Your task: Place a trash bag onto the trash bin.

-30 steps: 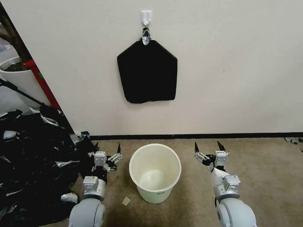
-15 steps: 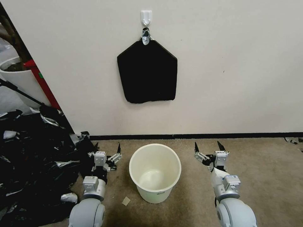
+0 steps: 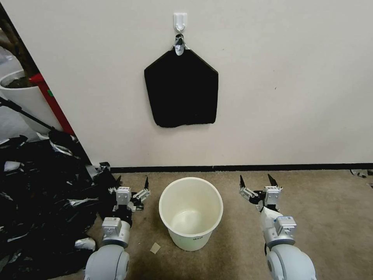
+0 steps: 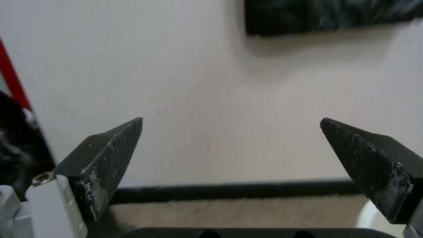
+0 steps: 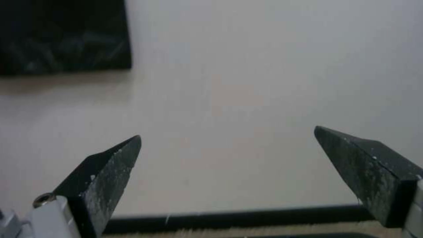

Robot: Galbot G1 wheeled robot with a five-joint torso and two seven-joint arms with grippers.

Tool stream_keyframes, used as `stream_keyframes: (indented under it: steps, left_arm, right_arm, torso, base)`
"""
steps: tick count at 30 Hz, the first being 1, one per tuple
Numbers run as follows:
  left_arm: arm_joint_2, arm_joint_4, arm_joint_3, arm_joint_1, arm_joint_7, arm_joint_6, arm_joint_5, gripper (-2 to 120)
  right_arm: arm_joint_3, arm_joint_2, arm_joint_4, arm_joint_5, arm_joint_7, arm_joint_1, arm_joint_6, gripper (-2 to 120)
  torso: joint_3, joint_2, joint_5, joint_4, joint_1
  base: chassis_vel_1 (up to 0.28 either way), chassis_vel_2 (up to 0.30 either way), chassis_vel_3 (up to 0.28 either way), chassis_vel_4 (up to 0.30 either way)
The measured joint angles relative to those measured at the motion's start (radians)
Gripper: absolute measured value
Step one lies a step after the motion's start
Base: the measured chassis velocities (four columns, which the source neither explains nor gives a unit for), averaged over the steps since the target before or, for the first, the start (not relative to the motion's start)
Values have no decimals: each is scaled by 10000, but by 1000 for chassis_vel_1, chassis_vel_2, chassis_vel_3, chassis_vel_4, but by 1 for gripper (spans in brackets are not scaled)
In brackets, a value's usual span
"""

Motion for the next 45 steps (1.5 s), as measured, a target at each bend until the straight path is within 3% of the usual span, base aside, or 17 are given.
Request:
stream_keyframes:
  steps: [3,7,12,22,28,30,31,32,33,34,38,41,42,45]
  left_arm:
    - [465,-25,724,-154,-767,-663,-1215,100]
    - [816,-66,1275,-274,-1351,-1170,-2125,100]
    - [856,-69,1340,-285,-1430,-1259,-2231,100]
    - [269,-192,347,191,-786,-2410,666,100]
    - [222,-205,270,227,-717,-2486,887,100]
    - [-16,-245,-81,528,-478,-3144,456,100]
    - [-16,-245,-81,528,-478,-3144,456,100]
    - [-40,-265,-74,604,-498,-3226,87,100]
    - [-29,-337,91,792,-1072,-3475,-867,100]
    - [-45,-355,100,872,-1075,-3632,-867,100]
    - [-67,-431,92,1024,-915,-3786,-820,100]
    - [-76,-588,-70,1238,-719,-3825,-678,100]
    - [-76,-588,-70,1238,-719,-3825,-678,100]
    - [-57,-653,-340,1351,-703,-3864,-627,100]
  right_arm:
    - [-79,-396,134,489,1057,-253,1175,100]
    - [-138,-740,259,911,1960,-474,2185,100]
    - [-84,-1032,168,391,1304,-419,2920,100]
    - [-303,-1418,-208,-118,1154,-174,2997,100]
    - [-531,-1484,-275,137,1128,-74,2742,100]
    - [-981,-1680,-267,1439,927,75,2483,100]
    - [-981,-1680,-267,1439,927,75,2483,100]
    - [-1266,-1798,-261,2295,716,253,2424,100]
    - [-2572,-2290,-462,6193,-1074,1631,2385,100]
    - [-3128,-2345,-546,7258,-1458,2380,2185,100]
    - [-3976,-2243,-799,8446,-1706,3654,1654,100]
    - [-5479,-1795,-1933,9780,-1730,6215,1231,100]
    - [-5479,-1795,-1933,9780,-1730,6215,1231,100]
    - [-6302,-1339,-3344,10443,-1877,8084,1447,100]
  torso:
    - [0,0,-1,-1,0]
    - [0,0,-2,-4,0]
    - [0,0,-3,1,0]
    - [0,0,1,0,0]
    - [0,0,0,-2,0]
    - [0,0,1,-4,0]
    - [0,0,1,-4,0]
    - [1,0,3,-2,-1]
    - [2,-1,0,-2,0]
    - [1,0,-2,-1,0]
    - [2,0,-3,0,0]
    - [2,0,-3,-2,0]
    - [2,0,-3,-2,0]
    - [2,0,-3,3,0]
  base:
    - [0,0,0,0]
    - [0,0,0,0]
    - [0,0,0,0]
    - [0,0,0,0]
    - [0,0,0,0]
    - [0,0,0,0]
    - [0,0,0,0]
    - [0,0,0,0]
    - [0,0,0,0]
    - [0,0,0,0]
    - [0,0,0,0]
    - [0,0,0,0]
    - [0,0,0,0]
    - [0,0,0,0]
